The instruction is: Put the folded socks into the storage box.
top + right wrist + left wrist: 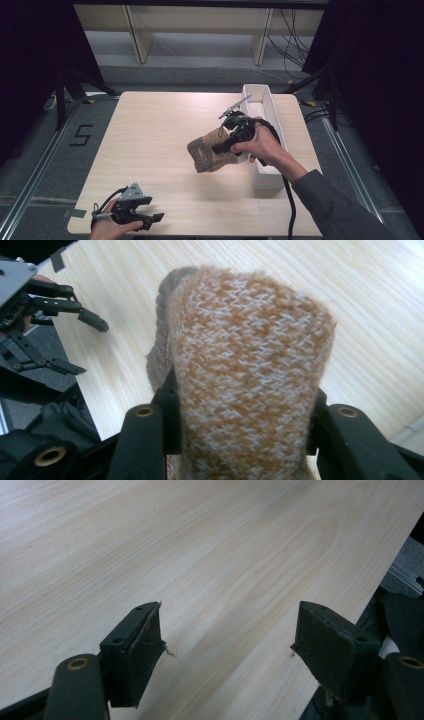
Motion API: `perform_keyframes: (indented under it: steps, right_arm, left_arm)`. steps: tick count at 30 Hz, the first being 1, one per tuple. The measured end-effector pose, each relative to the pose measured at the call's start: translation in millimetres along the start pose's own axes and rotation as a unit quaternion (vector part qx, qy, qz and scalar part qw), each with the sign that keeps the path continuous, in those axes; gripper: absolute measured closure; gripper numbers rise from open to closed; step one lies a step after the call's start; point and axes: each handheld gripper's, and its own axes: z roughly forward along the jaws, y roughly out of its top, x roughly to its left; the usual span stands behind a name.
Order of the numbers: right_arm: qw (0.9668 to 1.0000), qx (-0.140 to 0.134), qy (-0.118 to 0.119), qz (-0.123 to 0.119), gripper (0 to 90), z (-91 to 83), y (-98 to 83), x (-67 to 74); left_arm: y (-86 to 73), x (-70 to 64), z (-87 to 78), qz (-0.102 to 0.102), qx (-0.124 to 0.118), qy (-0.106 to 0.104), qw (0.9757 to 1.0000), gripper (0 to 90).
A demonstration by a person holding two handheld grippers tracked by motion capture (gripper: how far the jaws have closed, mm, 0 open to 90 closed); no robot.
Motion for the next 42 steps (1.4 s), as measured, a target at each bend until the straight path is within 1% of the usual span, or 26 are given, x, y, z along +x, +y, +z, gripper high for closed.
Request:
perform_keyframes:
  steps: [1,2,3,5,6,8,9,11,15,16,17,18,19,20,24,25,27,28,29,32,35,36,37,38,39,42]
  right_arm:
    - [1.0,0.0,-0.002,-0.002,55.0,-0.5,0.7,-1.5]
    - [1.0,-0.002,-0.004,-0.008,55.0,-0.7,1.5,-3.5]
    - [1.0,0.002,-0.002,0.001,55.0,-1.4,1.9,-3.5]
    - [1.0,0.005,-0.001,-0.003,55.0,-2.0,3.2,-6.3]
    - [1.0,0.007,0.002,0.003,55.0,-2.5,3.7,-6.5]
    - [0.9999,0.011,0.001,0.006,55.0,-3.7,4.6,-8.4]
    - [0.9999,0.013,-0.001,-0.002,55.0,-4.4,5.4,-9.8]
    - [0.9999,0.014,-0.006,-0.004,55.0,-6.5,6.5,-11.4]
    - [0.9998,0.016,-0.012,-0.002,55.0,-13.9,9.2,-13.8]
    - [0.9998,0.016,-0.012,-0.001,55.0,-16.5,9.9,-14.6]
    - [0.9997,0.015,-0.017,-0.009,55.0,-18.8,10.8,-16.9]
    - [0.9997,0.014,-0.019,-0.001,55.0,-21.3,11.1,-17.0]
    - [0.9997,0.012,-0.017,-0.009,55.0,-23.6,11.5,-19.5]
    - [0.9998,0.014,-0.014,-0.004,55.0,-26.3,11.4,-20.6]
    - [0.9996,0.019,-0.02,-0.007,55.0,-35.7,12.6,-29.4]
    - [0.9995,0.02,-0.022,-0.01,55.0,-38.7,13.2,-31.3]
    - [0.9994,0.022,-0.025,-0.014,55.0,-45.1,14.5,-35.3]
    - [0.9994,0.02,-0.026,-0.014,55.0,-48.1,15.2,-37.5]
    - [0.9992,0.019,-0.03,-0.019,55.0,-51.8,16.0,-39.9]
    - [0.999,0.014,-0.04,-0.013,55.0,-61.3,16.7,-45.7]
    - [0.9987,0.008,-0.05,-0.012,55.0,-71.5,16.2,-51.8]
    - [0.9987,0.003,-0.05,-0.013,55.0,-75.0,15.8,-54.6]
    - [0.9986,0.001,-0.053,-0.008,55.0,-78.9,15.4,-57.2]
    - [0.9986,-0.001,-0.053,-0.004,55.0,-82.2,14.9,-59.6]
    - [0.9985,-0.002,-0.055,0.0,54.9,-85.4,14.3,-62.2]
    - [0.9979,0.002,-0.065,0.006,55.0,-93.5,12.4,-71.6]
  left_arm:
    - [0.4,0.9,-0.3,0.004,0.005,0.004,1.0,26.1]
    - [0.4,0.1,0.0,-0.001,0.0,0.0,1.0,26.1]
    - [0.5,0.1,-0.1,-0.001,-0.001,0.001,1.0,26.1]
    - [0.3,0.7,-1.1,0.003,0.003,0.0,1.0,26.1]
    - [-0.5,-1.0,0.5,-0.012,-0.007,0.0,0.9999,26.1]
    - [-0.5,-0.2,0.2,-0.01,-0.004,0.002,0.9999,26.1]
    - [-0.5,-0.2,0.0,-0.009,-0.002,0.002,1.0,26.1]
    - [-0.8,1.2,-0.7,0.003,0.005,-0.002,1.0,26.2]
    - [-1.4,1.0,0.3,0.004,0.01,-0.003,0.9999,26.6]
    - [-1.4,1.1,0.3,0.005,0.011,-0.003,0.9999,26.5]
    - [-1.3,1.5,0.7,0.004,0.011,0.002,0.9999,26.6]
    - [-1.2,1.6,0.9,0.003,0.011,0.001,0.9999,26.6]
    - [-1.3,1.1,1.7,-0.002,0.007,-0.005,1.0,26.5]
    - [-1.3,2.1,1.7,0.004,0.012,0.0,0.9999,26.5]
    - [-1.5,0.5,0.5,0.001,0.012,-0.004,0.9999,26.6]
    - [-1.6,0.0,1.3,-0.005,0.007,-0.005,1.0,26.6]
    - [-1.9,1.6,1.1,0.001,0.016,-0.003,0.9999,26.6]
    - [-2.2,1.4,2.0,-0.004,0.016,0.0,0.9999,26.5]
    - [-2.3,1.7,2.2,-0.002,0.017,0.0,0.9998,26.6]
    - [-2.8,0.1,3.2,-0.014,0.007,-0.003,0.9999,26.6]
    - [-2.3,3.3,1.8,0.001,0.014,-0.001,0.9999,26.5]
    - [-2.5,3.9,2.2,-0.001,0.013,0.0,0.9999,26.5]
    - [-2.9,2.6,3.4,-0.012,0.004,-0.001,0.9999,26.5]
    - [-2.7,4.3,2.3,-0.003,0.014,-0.002,0.9999,26.5]
    - [-2.7,3.1,3.4,-0.012,0.008,-0.004,0.9999,26.6]
    - [-2.7,2.8,3.7,-0.013,0.006,-0.005,0.9999,26.5]
